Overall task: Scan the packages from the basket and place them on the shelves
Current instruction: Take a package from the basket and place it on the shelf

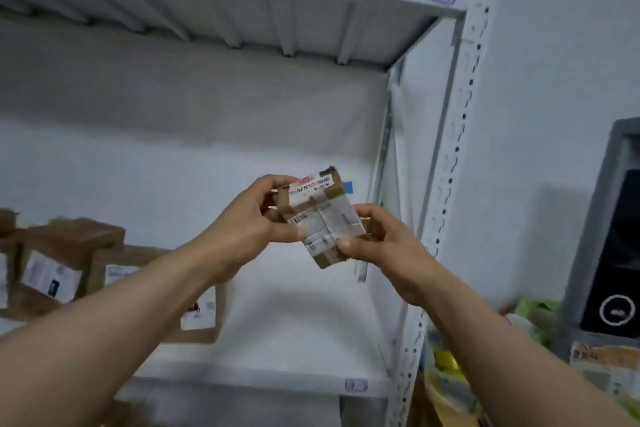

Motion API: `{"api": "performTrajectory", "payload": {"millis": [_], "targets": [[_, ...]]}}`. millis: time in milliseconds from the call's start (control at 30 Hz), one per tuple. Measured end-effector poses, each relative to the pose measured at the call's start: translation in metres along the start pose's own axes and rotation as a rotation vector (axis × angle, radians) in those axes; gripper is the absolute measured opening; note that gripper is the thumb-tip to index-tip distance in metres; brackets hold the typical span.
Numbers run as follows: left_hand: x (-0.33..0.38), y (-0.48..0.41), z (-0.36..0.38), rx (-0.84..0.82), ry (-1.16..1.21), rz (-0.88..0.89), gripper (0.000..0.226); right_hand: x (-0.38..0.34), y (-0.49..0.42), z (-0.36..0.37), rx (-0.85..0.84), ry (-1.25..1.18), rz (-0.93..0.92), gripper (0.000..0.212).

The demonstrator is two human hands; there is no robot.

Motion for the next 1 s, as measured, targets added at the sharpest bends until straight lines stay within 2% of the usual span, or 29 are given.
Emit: {"api": "performTrajectory", "payload": {"millis": [233, 333, 533, 667, 800, 1000], "targets": [[0.078, -0.009, -0.031, -0.044, -0.091, 0.119, 0.05, -0.08, -0.02, 0.023, -0.072, -0.196, -0.068, 0.045], [0.101, -0.012, -0.034, -0.132, -0.095, 0.197, 0.06, -0.104, -0.024, 0.02, -0.079, -0.305, -0.113, 0.041], [0.128, -0.02, -0.03, -0.247, -0.052, 0.236, 0.073, -0.128, -0.03, 0.013, -0.165, -0.551, -0.166, 0.053], [0.154, -0.028, -0.037, -0.196, -0.008, 0.29, 0.082, -0.142, -0.032, 0.003, -0.213, -0.494, -0.158, 0.054], [0.181, -0.04, -0.028, -0.198, -0.039, 0.327, 0.073, -0.159, -0.035, -0.019, -0.189, -0.415, -0.227, 0.052], [0.199, -0.068, 0.007, -0.205, -0.122, 0.358, 0.084, -0.177, -0.034, -0.05, -0.19, -0.321, -0.271, 0.043]]}}
Point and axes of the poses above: each hand's wrist, its own y-axis away from the middle knuckle, its own z-axis out of the palm, x = y × z, the point moved 4 cm from there along -y, towards the middle knuckle, and after that the axes turned 14 degrees about -x, right-handed, at the moved point
